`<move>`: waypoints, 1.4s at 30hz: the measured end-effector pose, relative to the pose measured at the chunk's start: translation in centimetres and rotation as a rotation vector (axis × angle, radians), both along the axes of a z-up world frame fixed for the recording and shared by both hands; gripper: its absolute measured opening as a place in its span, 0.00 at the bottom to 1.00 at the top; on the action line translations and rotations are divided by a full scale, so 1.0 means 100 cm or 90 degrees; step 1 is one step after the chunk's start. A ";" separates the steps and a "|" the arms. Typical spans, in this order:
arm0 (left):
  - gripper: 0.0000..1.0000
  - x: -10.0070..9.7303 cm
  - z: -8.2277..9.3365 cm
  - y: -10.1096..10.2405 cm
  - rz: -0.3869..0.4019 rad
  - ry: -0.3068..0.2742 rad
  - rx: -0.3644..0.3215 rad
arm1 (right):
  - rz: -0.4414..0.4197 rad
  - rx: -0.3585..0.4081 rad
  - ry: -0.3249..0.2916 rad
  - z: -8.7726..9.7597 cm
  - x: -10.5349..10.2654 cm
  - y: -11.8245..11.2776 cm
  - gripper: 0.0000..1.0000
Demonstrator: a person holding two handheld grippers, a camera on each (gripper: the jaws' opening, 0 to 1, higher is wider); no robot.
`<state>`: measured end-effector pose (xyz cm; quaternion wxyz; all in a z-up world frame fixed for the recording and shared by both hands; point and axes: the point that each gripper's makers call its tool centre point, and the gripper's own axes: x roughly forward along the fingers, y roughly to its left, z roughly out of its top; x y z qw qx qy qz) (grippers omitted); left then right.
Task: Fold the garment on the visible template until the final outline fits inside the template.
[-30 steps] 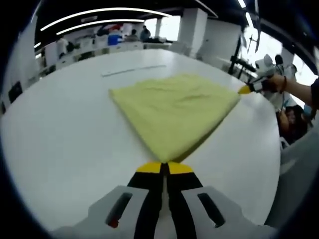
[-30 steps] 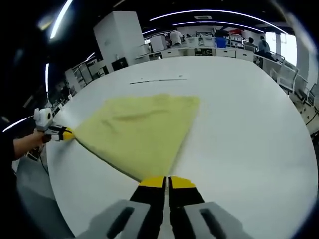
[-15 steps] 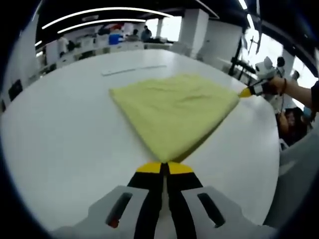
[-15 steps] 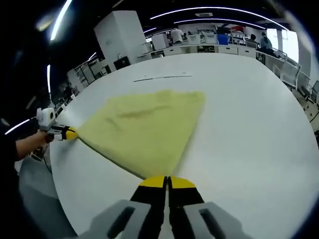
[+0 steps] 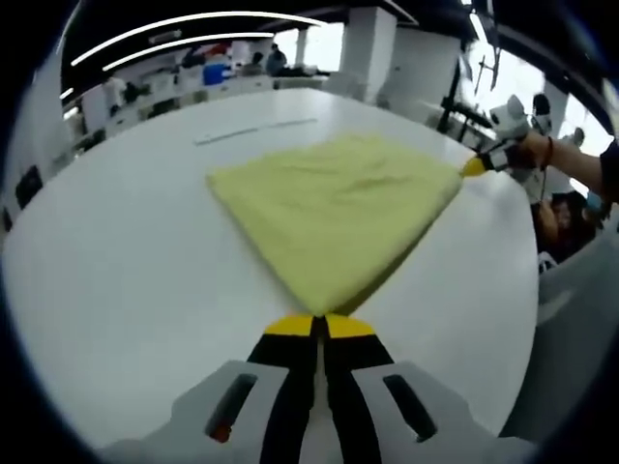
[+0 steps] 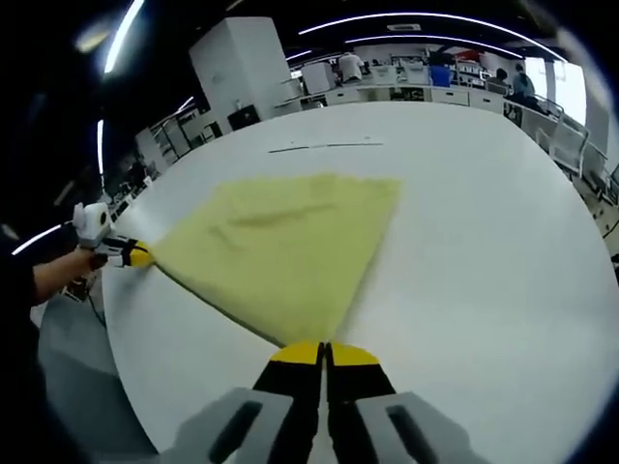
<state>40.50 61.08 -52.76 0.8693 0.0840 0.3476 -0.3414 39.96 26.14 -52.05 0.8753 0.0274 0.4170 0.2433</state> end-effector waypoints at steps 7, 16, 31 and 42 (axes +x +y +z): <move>0.00 -0.010 -0.001 0.004 0.001 0.005 0.001 | 0.013 -0.009 0.002 0.001 -0.008 0.001 0.00; 0.00 -0.019 -0.003 0.008 0.002 0.017 -0.005 | 0.017 -0.020 0.001 -0.002 -0.012 -0.001 0.00; 0.19 -0.013 0.014 0.023 0.109 0.010 -0.082 | -0.042 -0.007 -0.029 0.013 -0.005 0.006 0.32; 0.66 -0.018 0.073 -0.003 0.086 -0.059 -0.172 | 0.012 -0.025 -0.064 0.048 -0.014 0.034 0.81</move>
